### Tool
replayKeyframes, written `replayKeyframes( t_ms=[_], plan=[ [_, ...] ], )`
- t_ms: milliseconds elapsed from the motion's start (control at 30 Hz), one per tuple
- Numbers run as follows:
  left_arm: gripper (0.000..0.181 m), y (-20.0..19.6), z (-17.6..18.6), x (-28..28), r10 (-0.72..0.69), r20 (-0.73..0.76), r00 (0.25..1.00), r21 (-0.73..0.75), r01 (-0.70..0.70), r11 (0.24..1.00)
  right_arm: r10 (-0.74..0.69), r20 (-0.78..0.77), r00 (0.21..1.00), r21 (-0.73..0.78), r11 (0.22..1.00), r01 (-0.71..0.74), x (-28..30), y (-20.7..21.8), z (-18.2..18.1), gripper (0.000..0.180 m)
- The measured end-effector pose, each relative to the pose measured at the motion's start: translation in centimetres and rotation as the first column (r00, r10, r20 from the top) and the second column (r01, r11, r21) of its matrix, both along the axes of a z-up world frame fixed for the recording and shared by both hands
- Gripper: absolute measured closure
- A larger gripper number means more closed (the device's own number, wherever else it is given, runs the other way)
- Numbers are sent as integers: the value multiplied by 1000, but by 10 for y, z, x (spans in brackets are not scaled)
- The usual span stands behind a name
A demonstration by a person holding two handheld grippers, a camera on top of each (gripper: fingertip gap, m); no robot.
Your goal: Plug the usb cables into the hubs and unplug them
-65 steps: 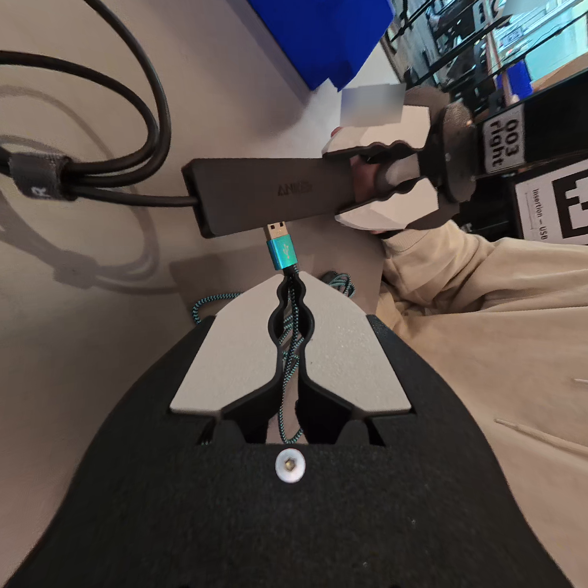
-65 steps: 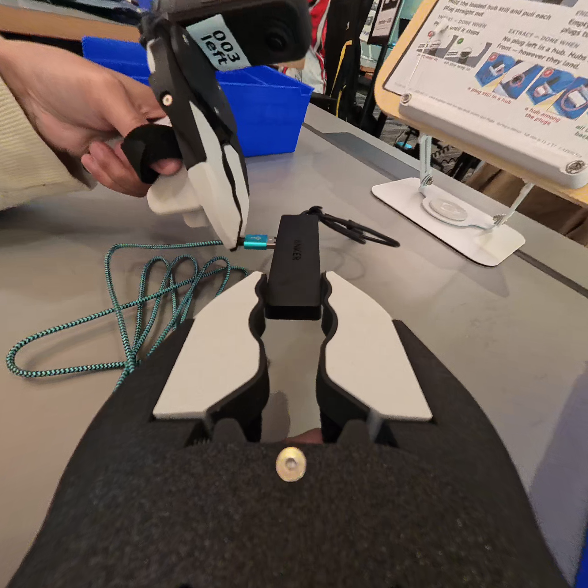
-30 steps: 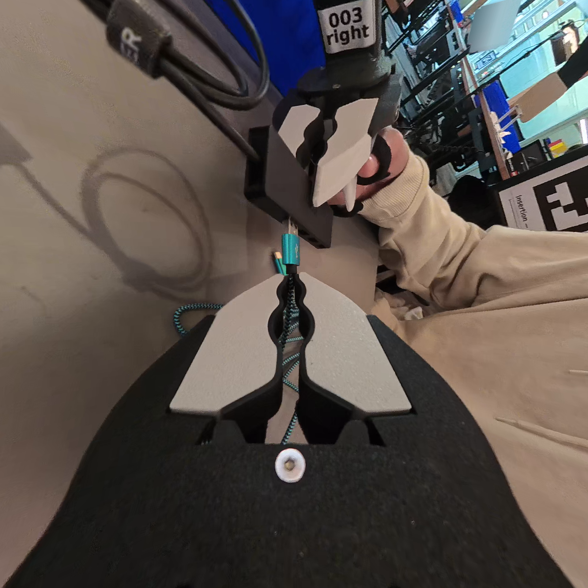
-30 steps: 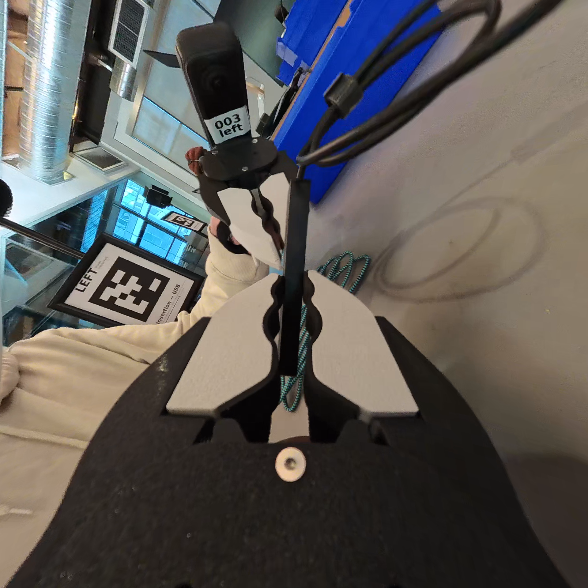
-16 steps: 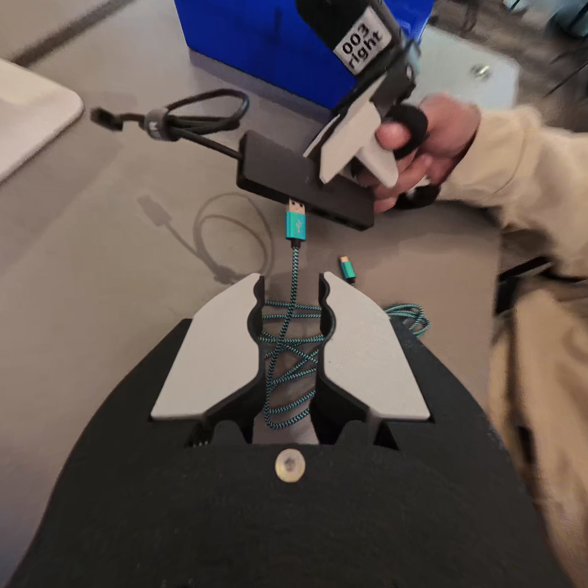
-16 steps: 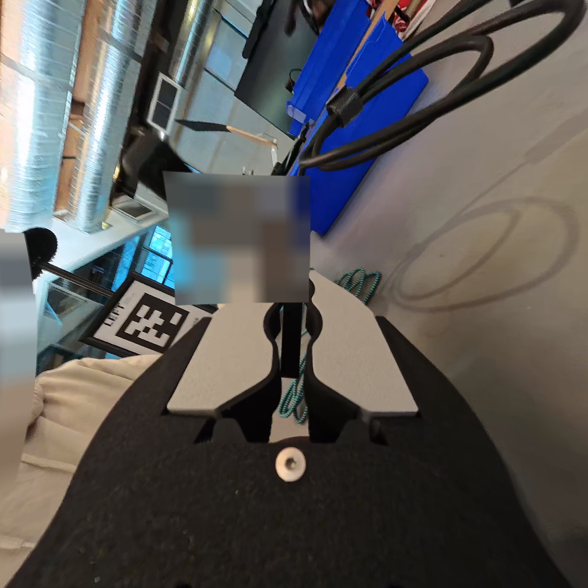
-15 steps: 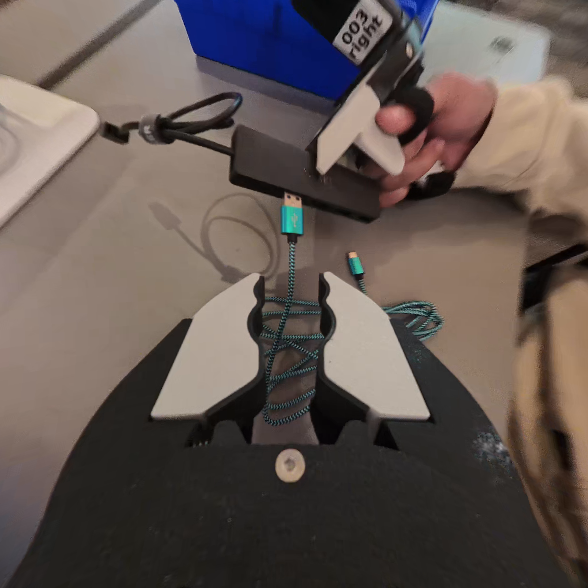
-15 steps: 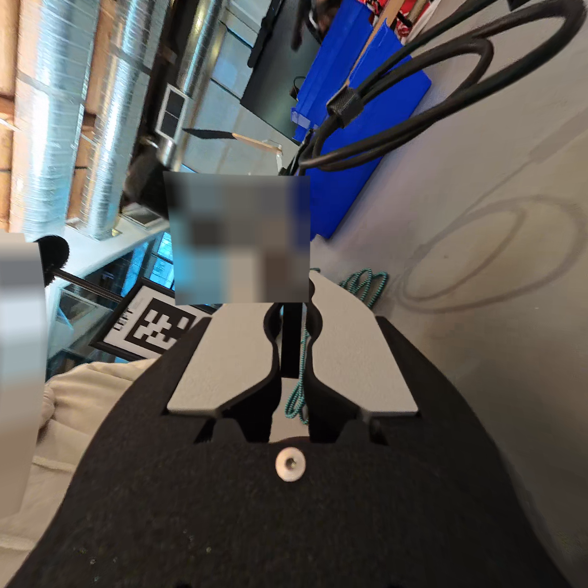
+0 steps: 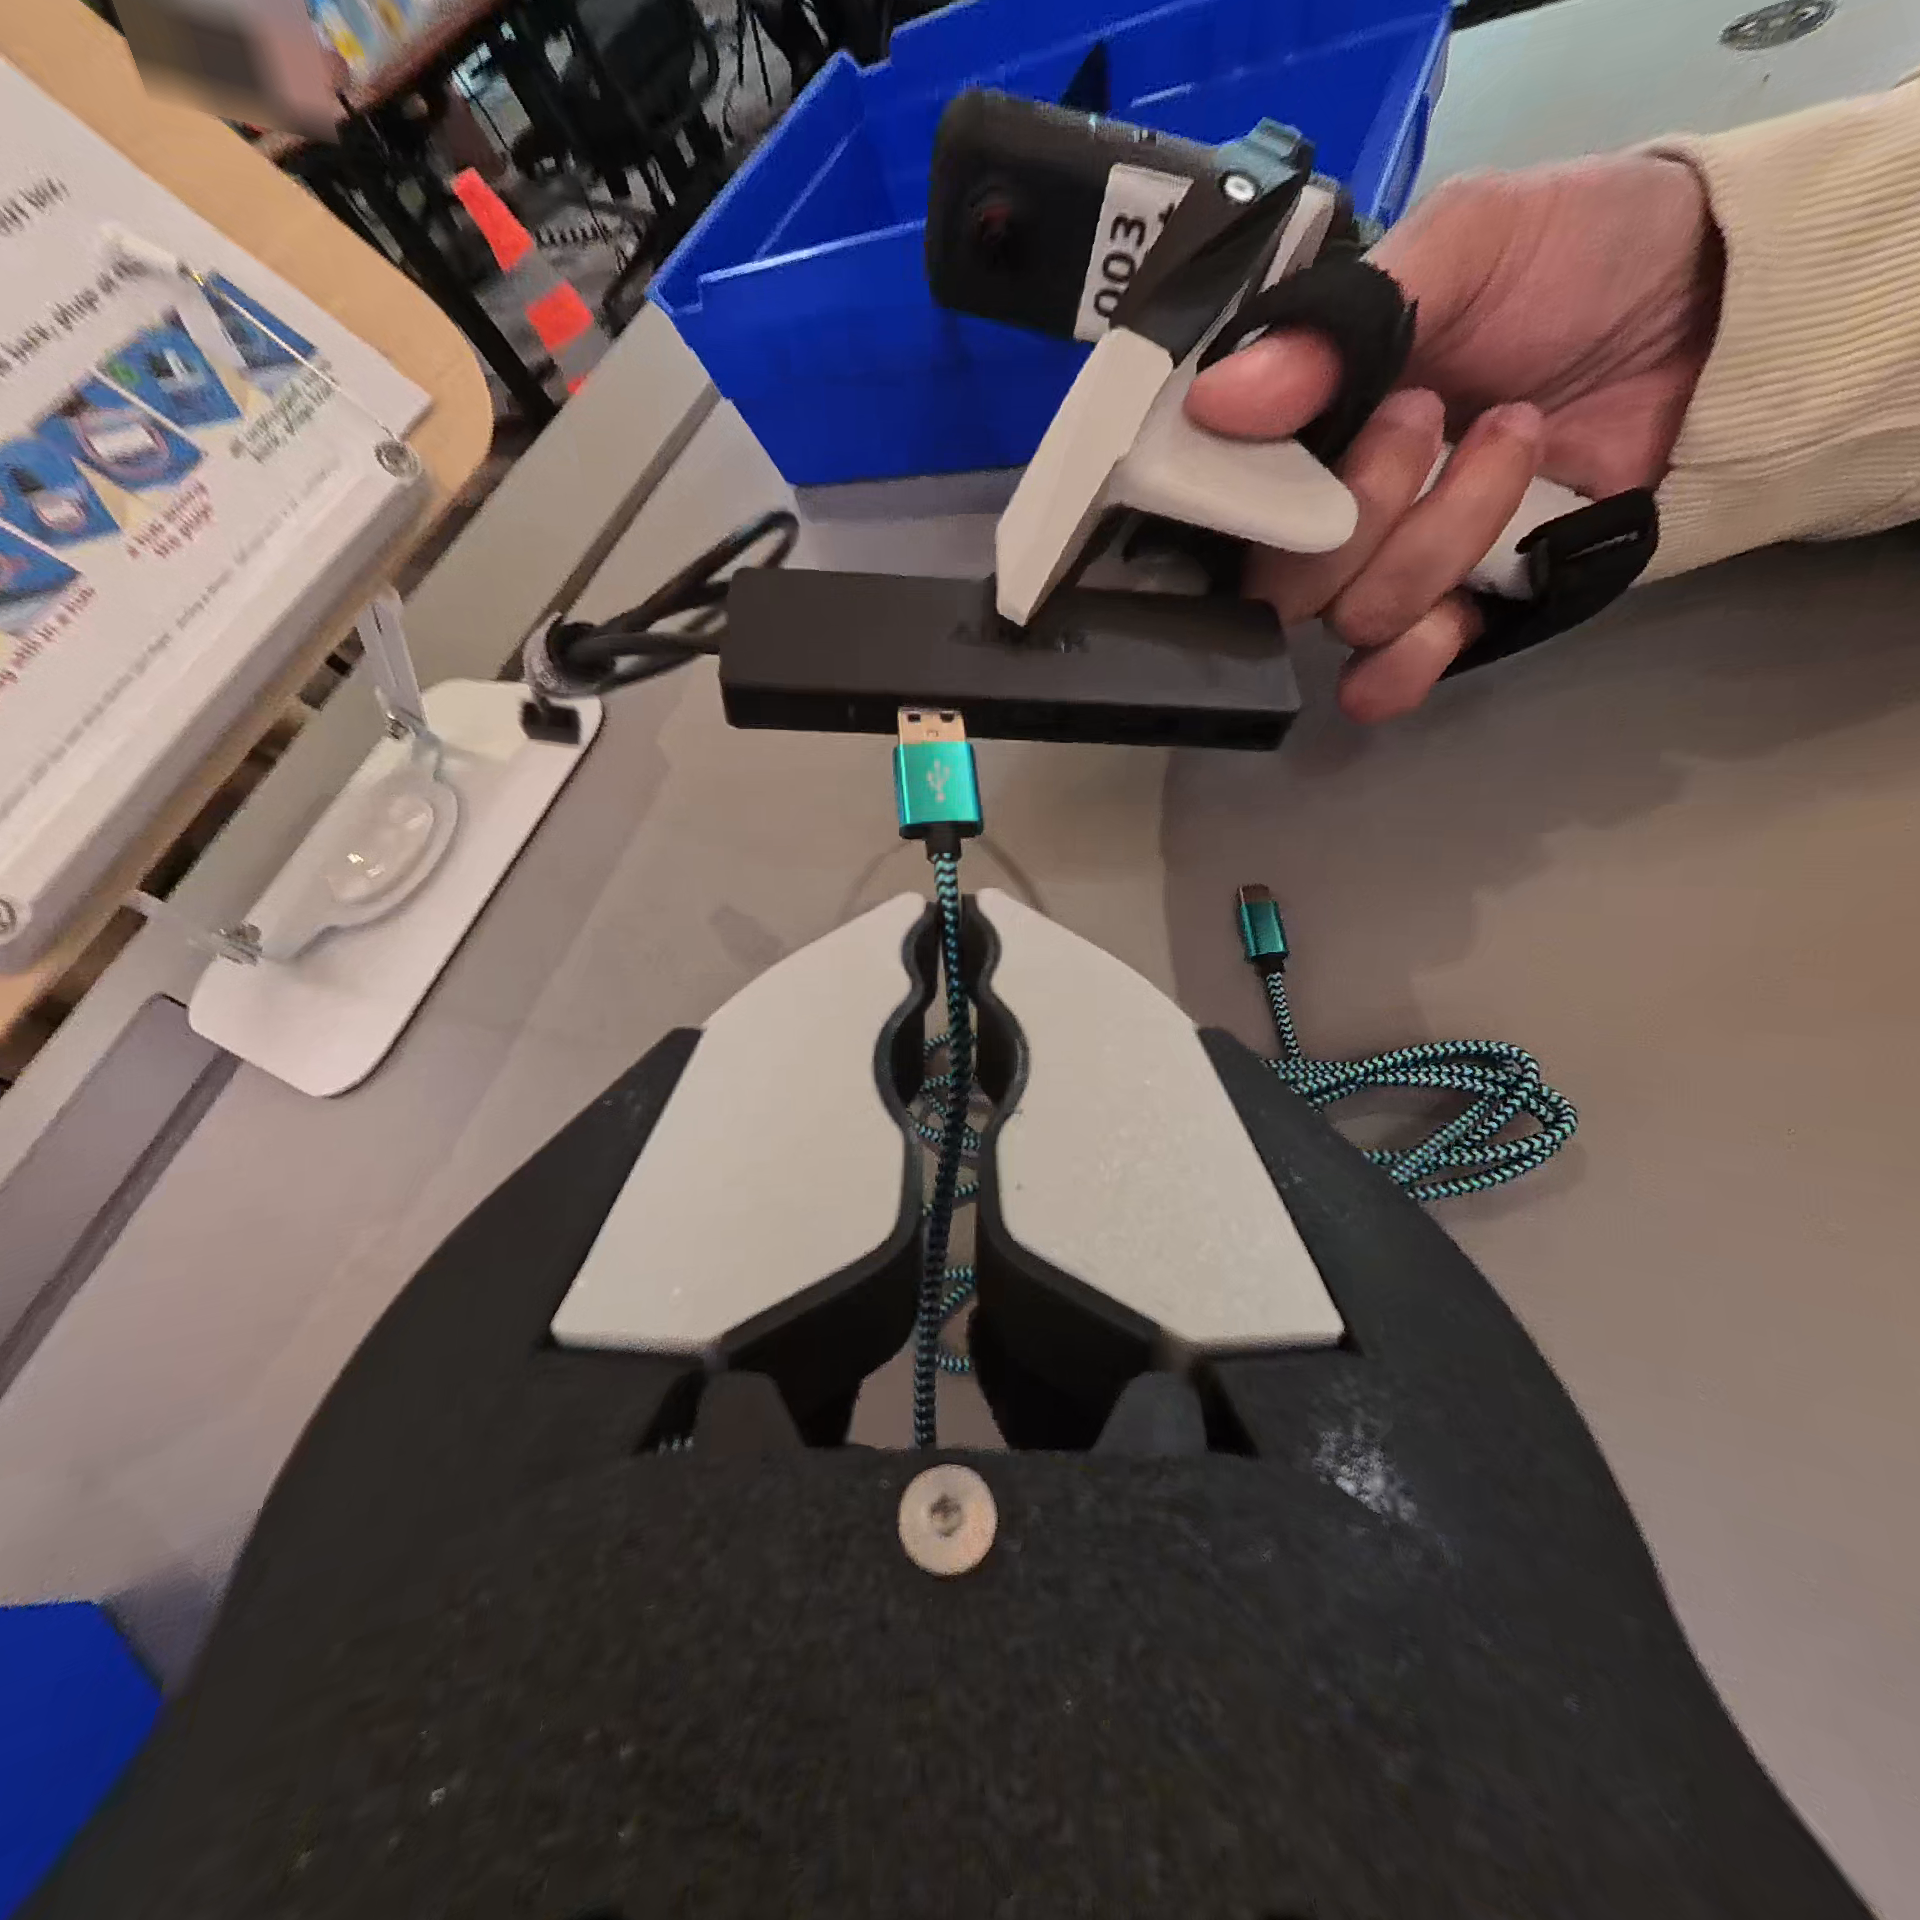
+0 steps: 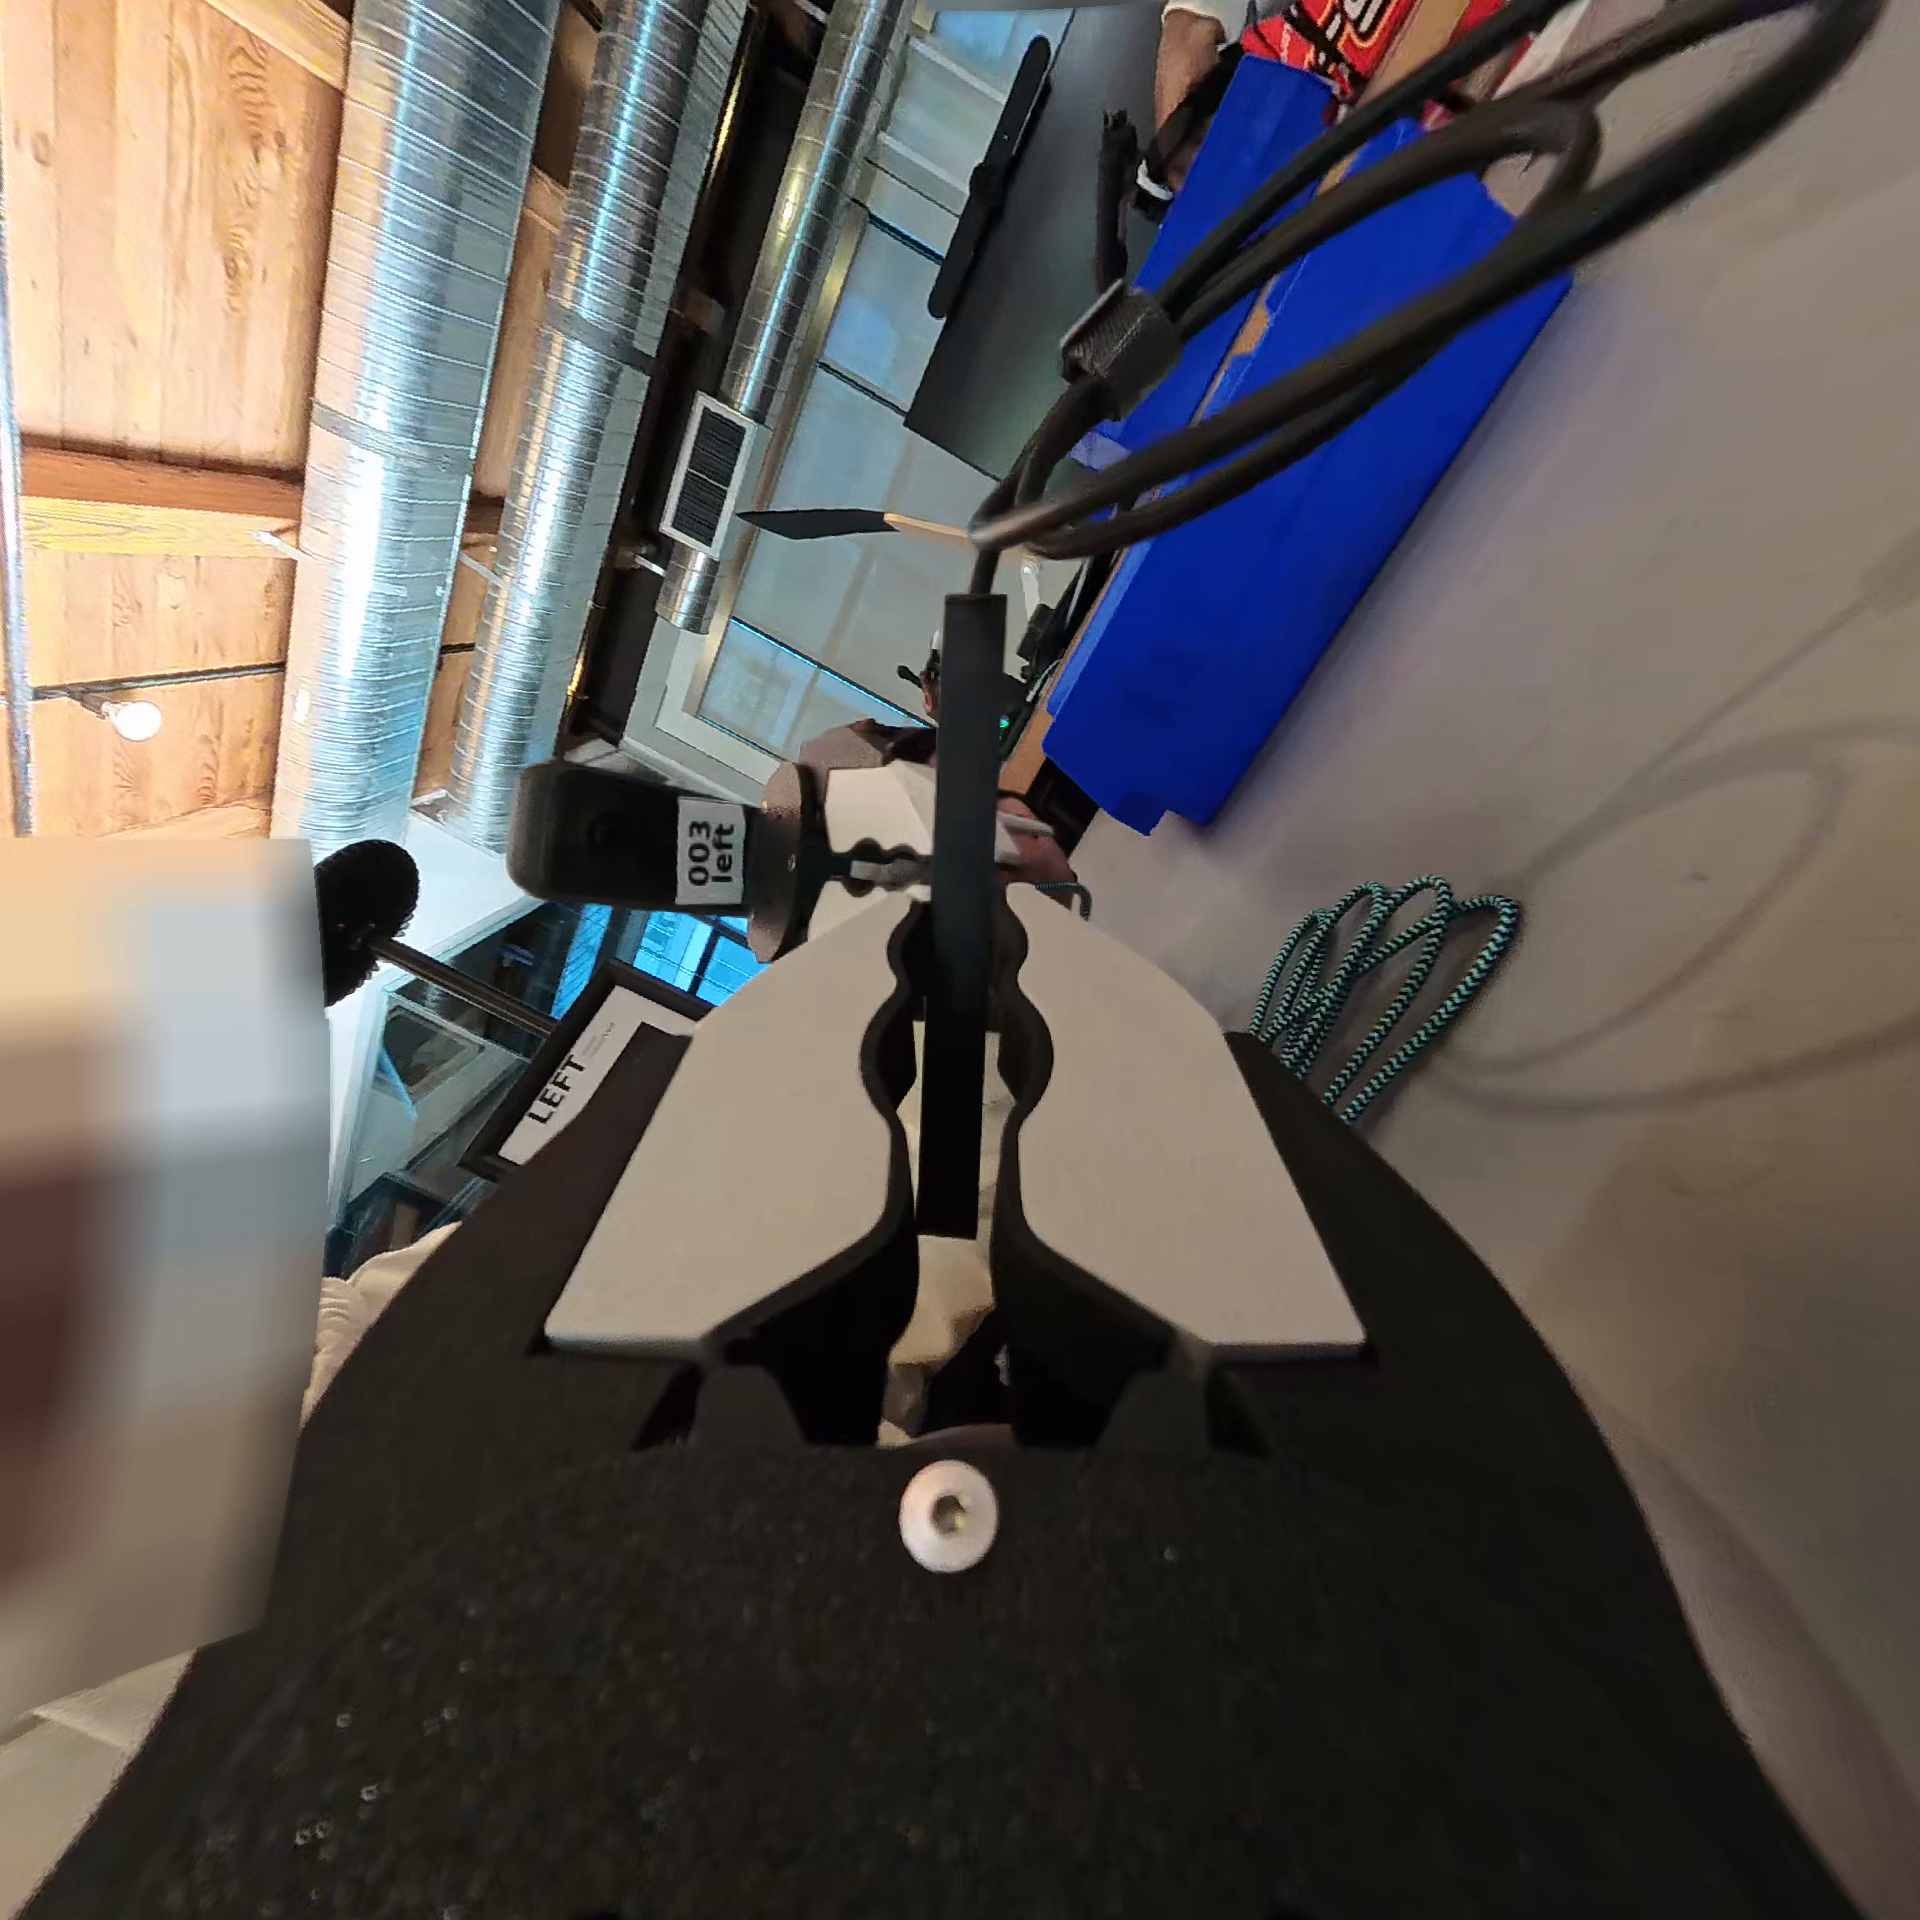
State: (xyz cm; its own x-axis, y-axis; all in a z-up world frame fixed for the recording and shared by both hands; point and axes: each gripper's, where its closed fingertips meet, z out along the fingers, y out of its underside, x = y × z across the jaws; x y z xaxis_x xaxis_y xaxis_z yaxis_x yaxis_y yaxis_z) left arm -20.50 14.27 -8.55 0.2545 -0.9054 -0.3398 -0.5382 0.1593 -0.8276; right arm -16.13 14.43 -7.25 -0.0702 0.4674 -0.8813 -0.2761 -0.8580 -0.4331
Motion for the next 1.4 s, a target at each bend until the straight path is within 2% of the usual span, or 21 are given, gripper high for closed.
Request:
replayKeyframes(
  t_ms=[333,600,833,967,1200,1400],
  plan=[
    [178,-3,6,-1,-39,12,999,83,38,996,20,-51,999,-38,999,-22,-2,-2,-6,169],
    [178,-3,9,-2,-50,20,999,90,48,995,46,-101,994,-66,996,-53,-5,-4,-8,169],
    [178,-9,4,-7,-84,-68,994,123,92,988,113,-34,993,-13,993,-113,-8,-14,-9,169],
    [178,-10,2,-7,-86,-82,993,116,95,989,100,26,995,32,994,-101,-8,-13,-5,169],
    [178,-12,5,-10,-90,-87,992,116,100,988,165,87,982,47,984,-169,-13,-11,-1,161],
    [178,-16,4,-10,-110,-77,991,89,116,989,232,42,972,59,970,-234,-12,-16,3,169]
  ],
)
